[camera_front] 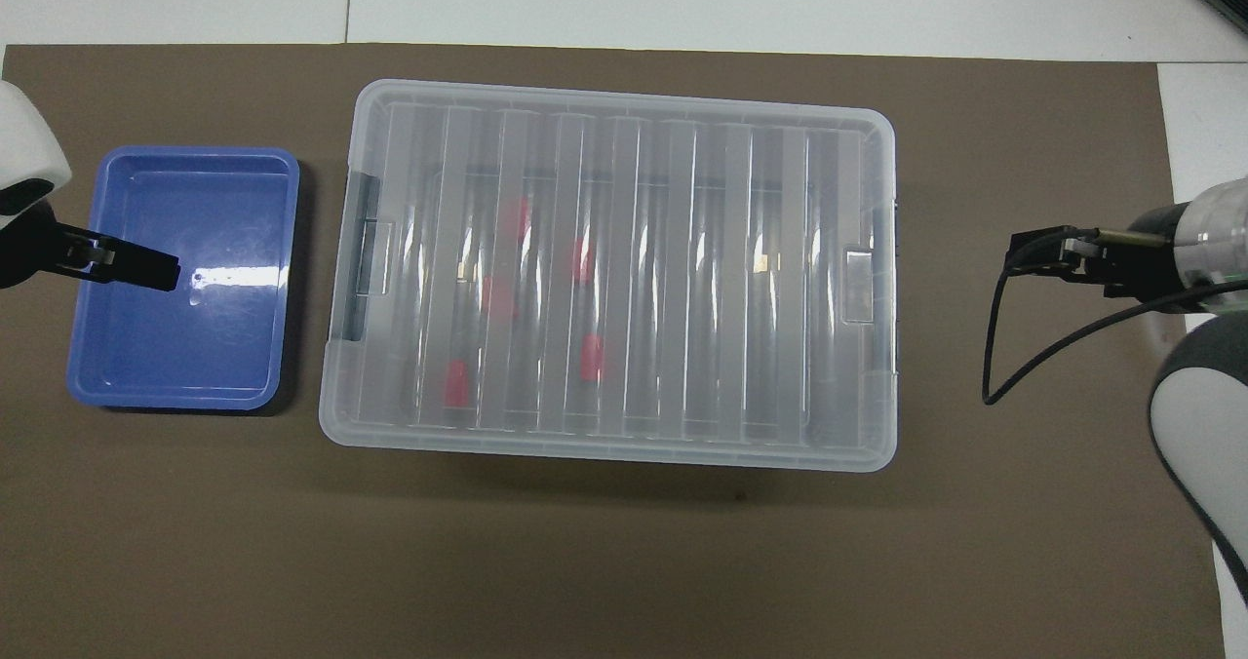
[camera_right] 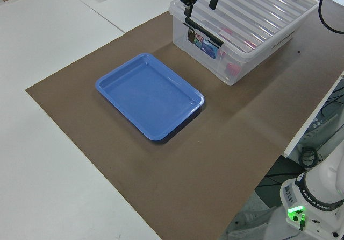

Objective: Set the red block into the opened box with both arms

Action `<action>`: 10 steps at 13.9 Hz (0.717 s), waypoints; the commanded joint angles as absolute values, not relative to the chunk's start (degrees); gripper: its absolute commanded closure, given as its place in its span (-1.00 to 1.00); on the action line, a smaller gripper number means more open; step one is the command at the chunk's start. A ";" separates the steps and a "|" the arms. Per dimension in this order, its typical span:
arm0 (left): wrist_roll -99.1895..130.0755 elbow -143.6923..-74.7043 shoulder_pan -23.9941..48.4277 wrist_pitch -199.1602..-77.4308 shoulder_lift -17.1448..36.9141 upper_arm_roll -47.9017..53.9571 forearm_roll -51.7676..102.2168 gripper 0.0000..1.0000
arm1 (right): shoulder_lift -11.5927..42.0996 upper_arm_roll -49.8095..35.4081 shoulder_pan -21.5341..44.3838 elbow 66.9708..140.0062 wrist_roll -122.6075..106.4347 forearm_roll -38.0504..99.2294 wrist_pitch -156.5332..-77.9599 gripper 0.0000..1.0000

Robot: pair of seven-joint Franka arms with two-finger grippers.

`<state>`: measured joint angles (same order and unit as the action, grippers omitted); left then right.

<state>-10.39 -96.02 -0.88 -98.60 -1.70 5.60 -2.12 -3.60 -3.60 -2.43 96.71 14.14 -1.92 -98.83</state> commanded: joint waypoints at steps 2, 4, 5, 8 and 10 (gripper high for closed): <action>-10.20 -97.73 0.35 -99.94 -2.37 4.66 -2.37 -1.00 | -0.53 -4.22 -3.69 91.23 15.82 -1.24 -95.28 -0.99; -10.28 -97.91 0.35 -99.23 -2.55 4.66 -2.37 -1.00 | 0.17 -4.13 -5.18 88.87 15.82 0.61 -92.21 -1.00; -10.28 -98.00 0.35 -99.23 -2.55 4.66 -2.37 -1.00 | 0.26 -4.13 -5.19 88.86 15.82 0.18 -91.94 -1.00; -10.20 -98.00 0.00 -98.79 -2.81 4.57 -2.37 -1.00 | -1.05 -4.13 -5.01 90.52 15.73 0.18 -91.76 -1.00; -10.37 -95.90 -0.35 -96.17 -2.81 4.48 -2.37 -1.00 | -1.49 -4.13 -5.10 91.23 15.56 0.18 -91.67 -1.00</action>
<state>-10.38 -96.70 -0.83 -98.73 -1.75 5.40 -2.12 -1.18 -3.60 -4.39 91.25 14.41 -0.74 -92.58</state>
